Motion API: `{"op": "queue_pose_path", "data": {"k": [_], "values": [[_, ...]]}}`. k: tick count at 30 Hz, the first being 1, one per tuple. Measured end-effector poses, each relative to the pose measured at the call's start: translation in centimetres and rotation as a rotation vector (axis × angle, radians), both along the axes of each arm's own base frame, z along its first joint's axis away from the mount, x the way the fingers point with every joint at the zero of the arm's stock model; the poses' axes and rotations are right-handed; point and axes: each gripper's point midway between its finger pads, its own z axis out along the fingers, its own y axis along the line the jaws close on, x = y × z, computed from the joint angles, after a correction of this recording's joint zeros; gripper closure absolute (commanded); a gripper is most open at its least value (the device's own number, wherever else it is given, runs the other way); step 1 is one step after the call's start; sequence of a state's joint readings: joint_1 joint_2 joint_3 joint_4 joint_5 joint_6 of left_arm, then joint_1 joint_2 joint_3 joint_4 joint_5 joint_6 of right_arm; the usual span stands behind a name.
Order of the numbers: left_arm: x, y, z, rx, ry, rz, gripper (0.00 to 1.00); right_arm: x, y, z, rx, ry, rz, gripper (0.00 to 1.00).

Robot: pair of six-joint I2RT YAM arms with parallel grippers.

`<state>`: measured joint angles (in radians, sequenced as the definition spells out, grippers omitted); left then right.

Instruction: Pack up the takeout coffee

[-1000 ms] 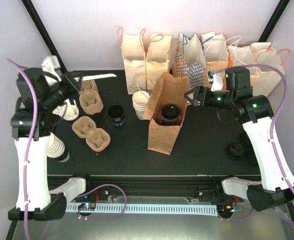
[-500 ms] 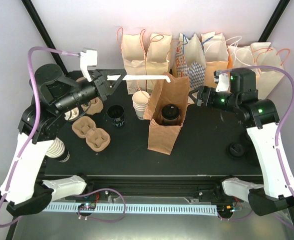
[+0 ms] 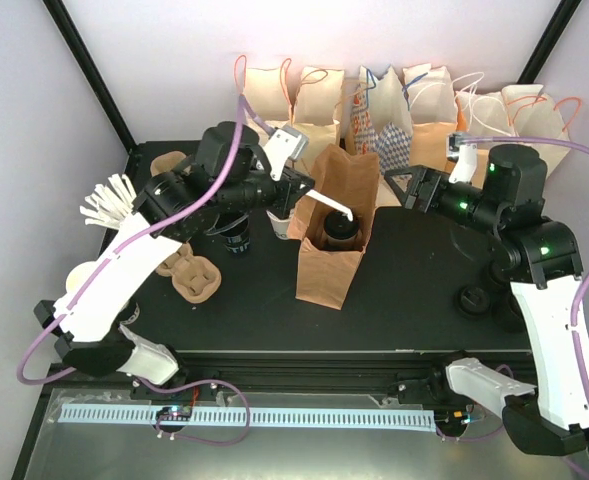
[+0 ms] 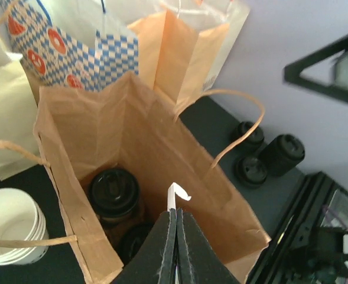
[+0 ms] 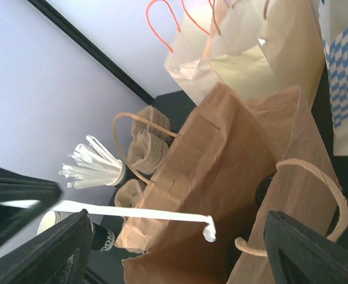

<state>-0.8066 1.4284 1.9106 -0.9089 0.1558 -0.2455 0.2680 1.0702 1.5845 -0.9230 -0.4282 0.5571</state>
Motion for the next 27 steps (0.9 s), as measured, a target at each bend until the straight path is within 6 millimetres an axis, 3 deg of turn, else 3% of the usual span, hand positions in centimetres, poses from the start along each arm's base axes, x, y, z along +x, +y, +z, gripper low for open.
{"op": "queue_pose_path", "data": {"k": [5,14,19,23,25,27], "values": [[0.1,-0.4,-2.4,0.082,0.034,-0.017,0.97,-0.6,-0.2,1.5,0.019,-0.059,-0.005,0.18],[-2.3,-1.9,-4.0,0.125,0.033,-0.124,0.29,-0.8,-0.5,2.1,0.027,-0.083,-0.018,0.18],[-2.3,-1.7,-3.6,0.115,0.011,-0.115,0.18,-0.6,-0.6,1.9,0.026,-0.08,-0.032,0.18],[-0.7,1.6,-2.4,0.065,0.01,-0.001,0.17,-0.6,-0.7,2.0,0.026,-0.081,-0.038,0.18],[1.2,5.2,-1.3,0.025,0.013,0.122,0.16,-0.6,-0.7,2.0,0.026,-0.083,-0.038,0.18],[3.3,9.9,-0.5,-0.007,0.03,0.284,0.16,-0.6,-0.7,2.0,0.026,-0.084,-0.038,0.18]]}}
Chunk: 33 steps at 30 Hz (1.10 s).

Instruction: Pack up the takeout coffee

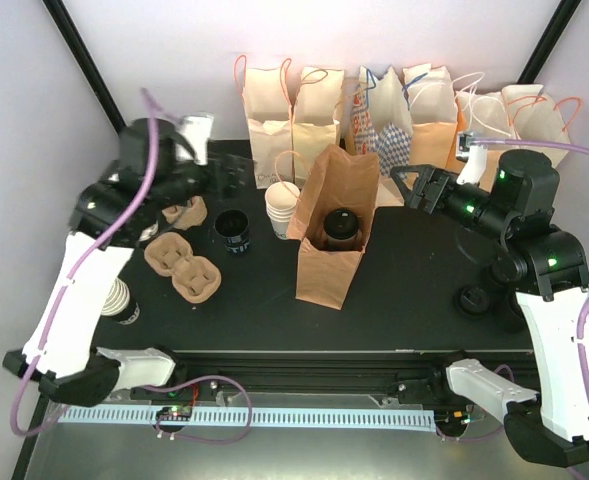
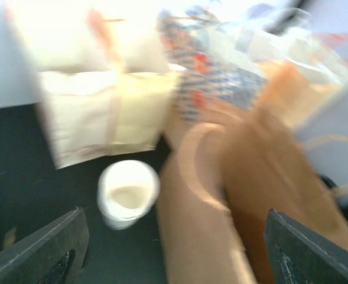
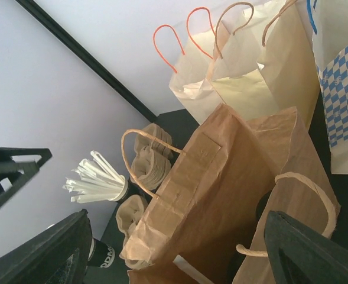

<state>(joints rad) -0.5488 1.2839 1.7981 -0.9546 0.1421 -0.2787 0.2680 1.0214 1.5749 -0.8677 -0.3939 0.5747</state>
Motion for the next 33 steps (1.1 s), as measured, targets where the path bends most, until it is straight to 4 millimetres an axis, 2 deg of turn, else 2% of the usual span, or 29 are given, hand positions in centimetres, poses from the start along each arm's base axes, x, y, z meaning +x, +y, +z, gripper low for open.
{"op": "queue_pose_path", "data": {"k": [3,5,7,8,11,16,18,25,30,33], "values": [[1.8,7.4,-0.4,-0.012,0.04,0.238,0.19,-0.1,0.0,0.0,0.0,-0.001,0.0,0.18],[2.3,12.4,-1.7,0.009,0.084,0.395,0.2,-0.1,0.0,0.0,0.0,0.001,0.0,0.18],[2.3,16.6,-3.7,0.047,0.144,0.533,0.21,-0.1,0.0,-0.1,-0.001,0.006,0.0,0.18],[2.2,18.4,-5.1,0.074,0.19,0.594,0.21,-0.1,0.0,-0.1,-0.002,0.006,0.0,0.18],[2.4,22.0,-9.1,0.149,0.323,0.714,0.23,-0.4,-0.1,-0.4,-0.003,0.011,0.001,0.18],[3.9,25.3,-14.9,0.216,0.519,0.806,0.34,-0.6,-0.1,-0.8,-0.006,0.023,0.002,0.18],[4.4,26.3,-16.6,0.224,0.576,0.826,0.36,-0.6,-0.1,-1.0,-0.012,0.032,0.005,0.18],[6.1,27.6,-20.0,0.223,0.691,0.826,0.52,-0.7,0.0,-1.4,-0.025,0.047,0.017,0.18],[7.8,27.7,-22.8,0.225,0.773,0.799,0.54,-0.7,0.0,-1.4,-0.025,0.047,0.019,0.18],[8.1,27.7,-23.8,0.224,0.803,0.791,0.7,-0.7,0.1,-1.4,-0.025,0.047,0.021,0.18]]}}
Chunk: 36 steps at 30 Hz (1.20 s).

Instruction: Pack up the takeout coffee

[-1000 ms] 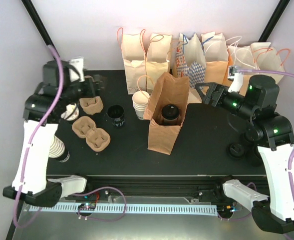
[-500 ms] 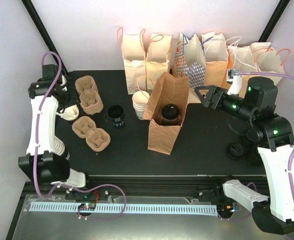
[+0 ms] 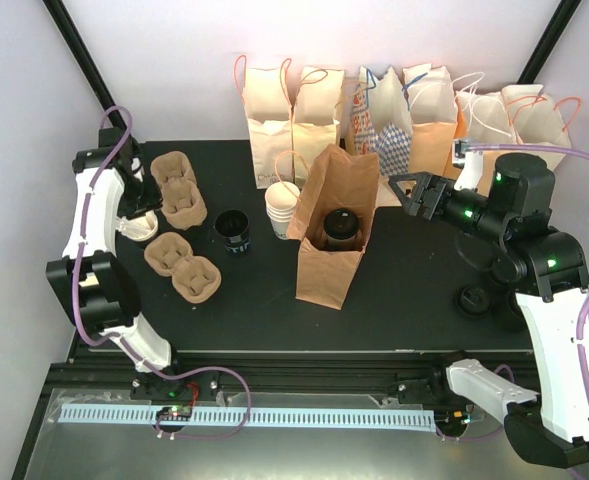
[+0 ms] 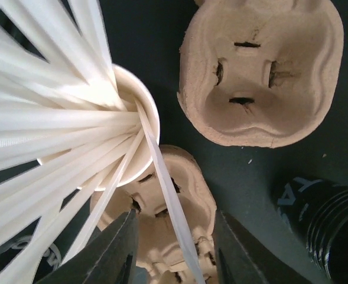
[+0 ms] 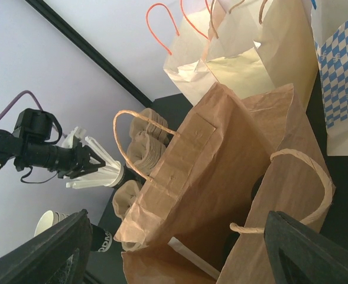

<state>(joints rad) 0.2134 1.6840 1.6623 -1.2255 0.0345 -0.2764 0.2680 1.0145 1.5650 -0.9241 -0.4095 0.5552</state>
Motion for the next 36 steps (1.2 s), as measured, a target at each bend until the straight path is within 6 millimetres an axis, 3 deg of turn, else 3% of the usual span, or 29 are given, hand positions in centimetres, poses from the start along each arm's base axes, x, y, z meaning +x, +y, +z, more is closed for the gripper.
{"op": "queue_pose_path", "data": {"k": [2,9,18,30,33,36], "values": [[0.1,0.0,-0.1,-0.003,-0.001,0.002,0.82,0.0,0.0,0.0,0.0,0.0,0.001,0.18],[0.5,0.2,0.3,0.005,-0.01,0.002,0.98,0.0,0.0,0.0,0.001,0.001,0.002,0.18],[1.0,1.2,5.1,0.068,-0.088,0.018,0.99,0.1,0.3,-0.2,0.003,0.008,0.013,0.18],[-2.0,0.7,8.8,0.088,-0.119,0.023,0.98,0.2,0.4,-0.3,0.005,0.015,0.021,0.18],[-3.3,0.4,8.1,0.08,-0.103,0.021,0.98,0.2,0.5,-0.3,0.007,0.016,0.024,0.18],[-4.5,-0.2,5.6,0.048,-0.037,0.012,0.98,0.1,0.5,-0.3,0.008,0.015,0.029,0.18]]}}
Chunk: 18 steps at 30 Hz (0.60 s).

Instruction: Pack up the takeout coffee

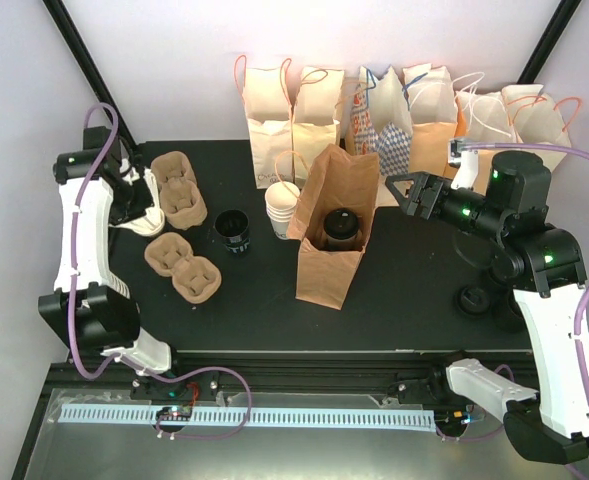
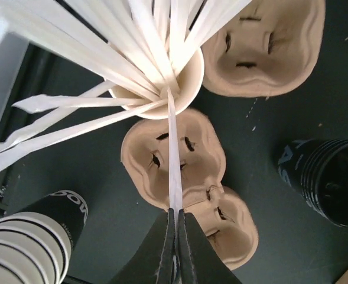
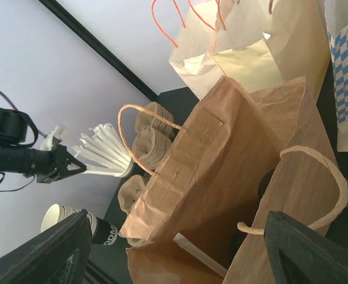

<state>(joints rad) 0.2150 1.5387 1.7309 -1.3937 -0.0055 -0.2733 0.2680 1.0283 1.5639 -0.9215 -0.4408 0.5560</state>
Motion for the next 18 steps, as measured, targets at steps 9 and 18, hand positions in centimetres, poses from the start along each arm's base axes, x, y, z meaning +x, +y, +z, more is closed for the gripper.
{"op": "queue_pose_path", "data": {"k": [9,18], "values": [[-0.1,-0.7,-1.9,-0.041,0.024,-0.013,0.99,-0.2,0.1,0.0,0.007,0.0,0.006,0.18],[0.4,-0.9,1.3,-0.041,-0.049,-0.021,0.98,-0.4,0.0,-0.1,0.009,0.002,0.005,0.18]]}}
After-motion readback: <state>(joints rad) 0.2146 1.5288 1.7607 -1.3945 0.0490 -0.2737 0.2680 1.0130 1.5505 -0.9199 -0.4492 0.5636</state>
